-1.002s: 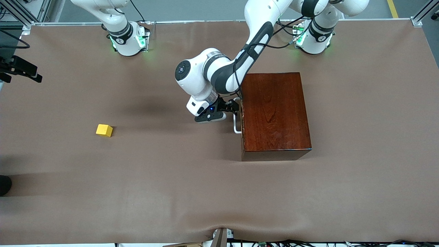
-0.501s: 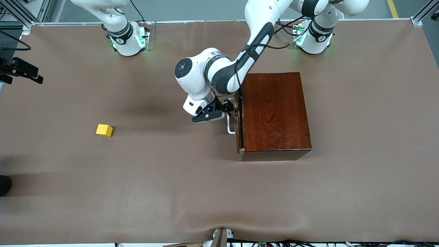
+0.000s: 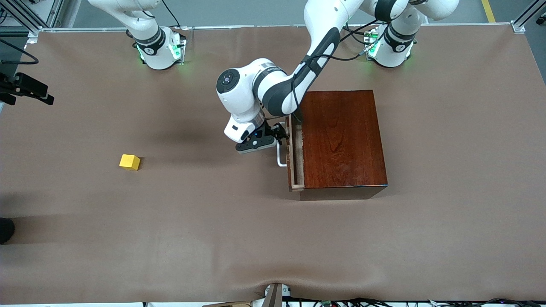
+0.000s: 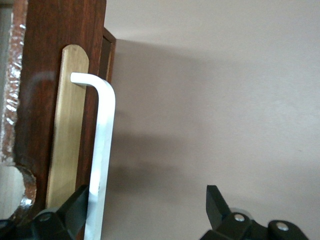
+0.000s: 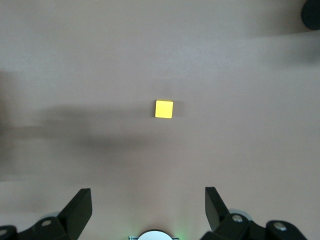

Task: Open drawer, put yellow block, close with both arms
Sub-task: 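Pull the drawer open by its handle with the left gripper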

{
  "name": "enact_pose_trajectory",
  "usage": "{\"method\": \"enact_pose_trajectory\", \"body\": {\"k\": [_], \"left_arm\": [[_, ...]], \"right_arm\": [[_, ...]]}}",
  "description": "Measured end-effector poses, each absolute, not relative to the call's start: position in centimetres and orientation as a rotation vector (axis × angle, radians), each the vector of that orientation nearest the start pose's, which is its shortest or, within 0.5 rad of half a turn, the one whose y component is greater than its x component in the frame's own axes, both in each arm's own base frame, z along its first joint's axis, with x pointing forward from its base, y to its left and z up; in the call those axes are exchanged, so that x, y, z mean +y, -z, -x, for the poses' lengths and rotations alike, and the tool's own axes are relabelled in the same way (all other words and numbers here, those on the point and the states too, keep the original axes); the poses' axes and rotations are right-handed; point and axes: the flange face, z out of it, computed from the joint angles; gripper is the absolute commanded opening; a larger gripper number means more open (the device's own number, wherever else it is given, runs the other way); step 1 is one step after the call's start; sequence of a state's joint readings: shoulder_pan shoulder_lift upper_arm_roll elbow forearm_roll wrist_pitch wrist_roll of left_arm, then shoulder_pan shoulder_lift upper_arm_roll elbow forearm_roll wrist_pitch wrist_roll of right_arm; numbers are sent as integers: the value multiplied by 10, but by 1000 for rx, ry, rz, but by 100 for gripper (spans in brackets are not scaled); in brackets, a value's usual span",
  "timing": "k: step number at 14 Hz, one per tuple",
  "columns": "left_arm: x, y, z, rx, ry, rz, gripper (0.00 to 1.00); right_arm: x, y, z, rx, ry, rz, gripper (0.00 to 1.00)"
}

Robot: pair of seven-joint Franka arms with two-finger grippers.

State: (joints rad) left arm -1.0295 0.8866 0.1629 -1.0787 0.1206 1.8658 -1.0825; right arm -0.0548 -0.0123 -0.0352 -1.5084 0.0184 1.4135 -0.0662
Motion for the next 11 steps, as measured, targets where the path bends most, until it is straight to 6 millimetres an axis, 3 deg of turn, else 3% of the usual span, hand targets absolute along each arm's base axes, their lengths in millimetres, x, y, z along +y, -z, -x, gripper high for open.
{"method": "enact_pose_trajectory", "body": {"k": [11], "left_arm": [[-622,-298,-457,-271,281,3018,100]], "right_arm": [[-46,-647,-532,34,-126,3114,100]]}}
